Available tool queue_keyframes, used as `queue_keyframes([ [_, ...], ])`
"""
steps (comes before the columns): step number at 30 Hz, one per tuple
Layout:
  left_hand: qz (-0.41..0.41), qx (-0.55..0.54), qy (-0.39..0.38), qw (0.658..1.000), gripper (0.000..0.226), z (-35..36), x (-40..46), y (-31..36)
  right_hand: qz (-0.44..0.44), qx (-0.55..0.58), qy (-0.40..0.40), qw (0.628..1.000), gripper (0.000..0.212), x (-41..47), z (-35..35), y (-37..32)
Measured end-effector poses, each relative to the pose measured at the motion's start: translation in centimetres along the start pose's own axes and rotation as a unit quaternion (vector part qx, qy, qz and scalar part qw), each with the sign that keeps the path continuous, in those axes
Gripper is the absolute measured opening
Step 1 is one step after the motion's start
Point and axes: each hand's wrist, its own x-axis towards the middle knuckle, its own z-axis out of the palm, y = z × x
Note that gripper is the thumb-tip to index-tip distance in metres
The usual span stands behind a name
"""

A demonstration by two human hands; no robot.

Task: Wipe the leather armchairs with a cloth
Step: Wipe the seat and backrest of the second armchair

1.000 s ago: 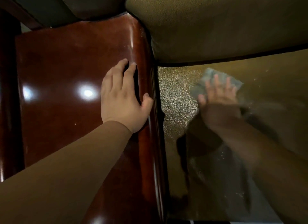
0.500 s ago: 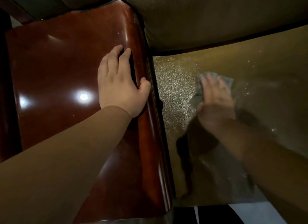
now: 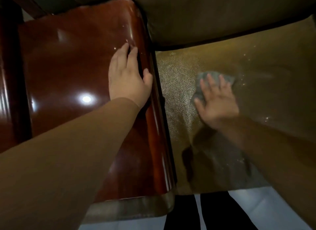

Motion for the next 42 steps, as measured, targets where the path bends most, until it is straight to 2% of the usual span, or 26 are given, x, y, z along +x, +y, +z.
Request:
queue_keyframes([
  [2,0.011,-0.022,-0.011,1.0,0.068,-0.4,-3.3,1.1,-0.113,-0.028,-0.002,0.993,0.077,-4.4,1.2,-1.4],
  [3,0.033,-0.021,-0.039,0.998,0.067,-0.7,-5.6,1.8,-0.177,-0.051,-0.027,0.983,0.079,-6.2,1.3,-1.3],
  [5,0.105,0.012,-0.106,0.989,0.063,-1.2,-10.2,2.9,-0.288,-0.071,-0.068,0.953,0.08,-6.4,-0.2,0.5],
  [6,0.135,0.027,-0.125,0.983,0.056,-1.4,-11.7,3.2,-0.319,-0.075,-0.059,0.943,0.077,-5.4,-0.9,1.9],
  [7,0.152,0.034,-0.128,0.979,0.049,-1.5,-12.5,3.1,-0.311,-0.071,-0.042,0.947,0.072,-4.1,-1.4,3.4],
  [8,0.154,0.034,-0.125,0.98,0.044,-1.3,-12.7,2.9,-0.267,-0.063,-0.016,0.961,0.068,-2.8,-1.7,4.9],
  [10,0.145,0.035,-0.119,0.982,0.04,-0.8,-12.4,2.5,-0.119,-0.043,0.027,0.992,0.068,-1.0,-1.8,6.3],
  [12,0.144,0.035,-0.125,0.981,0.037,-0.7,-12.6,2.5,0.0,-0.017,0.045,0.999,0.068,-1.6,-0.4,3.9],
  [13,0.144,0.035,-0.128,0.981,0.036,-0.7,-12.9,2.6,0.015,-0.014,0.059,0.998,0.069,-2.8,0.4,2.0],
  [14,0.144,0.035,-0.127,0.981,0.035,-0.7,-13.0,2.6,-0.012,-0.021,0.068,0.997,0.074,-4.4,1.2,0.1],
  [17,0.142,0.025,-0.109,0.984,0.031,-0.8,-12.9,2.6,-0.202,-0.06,-0.009,0.977,0.083,-10.1,3.0,-3.0],
  [20,0.142,0.016,-0.091,0.986,0.029,-0.8,-12.6,2.7,-0.259,-0.074,-0.022,0.963,0.073,-9.5,2.2,-0.1],
  [22,0.144,0.011,-0.085,0.986,0.028,-0.7,-12.7,2.7,-0.208,-0.075,-0.009,0.975,0.071,-6.9,1.7,3.2],
  [24,0.147,0.006,-0.084,0.985,0.027,-0.4,-12.7,2.6,-0.084,-0.041,0.015,0.996,0.074,-4.8,0.6,5.9],
  [26,0.147,0.012,-0.083,0.985,0.028,-0.3,-12.6,2.4,0.048,-0.011,0.042,0.998,0.073,-4.9,0.5,4.1],
  [27,0.145,0.012,-0.086,0.986,0.029,-0.3,-12.6,2.4,0.083,-0.019,0.046,0.995,0.073,-5.9,1.1,2.0],
  [28,0.14,0.011,-0.09,0.986,0.029,-0.3,-12.6,2.5,0.082,-0.034,0.03,0.996,0.075,-7.5,1.7,-0.1],
  [31,0.139,0.009,-0.106,0.985,0.033,-0.6,-12.6,2.8,-0.059,-0.046,-0.037,0.997,0.091,-12.9,3.4,-3.6],
  [33,0.143,0.007,-0.101,0.984,0.035,-0.6,-12.6,2.5,-0.175,-0.061,-0.039,0.982,0.084,-14.4,3.6,-2.6],
  [35,0.144,0.006,-0.091,0.985,0.037,-0.5,-12.6,2.3,-0.233,-0.081,-0.029,0.969,0.072,-13.5,3.2,0.7],
  [37,0.144,0.003,-0.083,0.986,0.036,-0.4,-12.8,2.3,-0.165,-0.064,-0.012,0.984,0.071,-11.9,2.0,4.1],
  [39,0.146,0.0,-0.08,0.986,0.035,-0.3,-12.8,2.3,-0.027,-0.022,0.008,0.999,0.071,-11.1,0.9,5.0],
  [41,0.145,0.003,-0.083,0.986,0.033,-0.3,-12.9,2.2,0.069,-0.012,0.026,0.997,0.074,-11.7,1.4,1.8],
  [42,0.145,0.01,-0.088,0.986,0.032,-0.3,-12.8,2.1,0.076,-0.021,0.02,0.997,0.075,-12.5,2.2,-0.4],
])
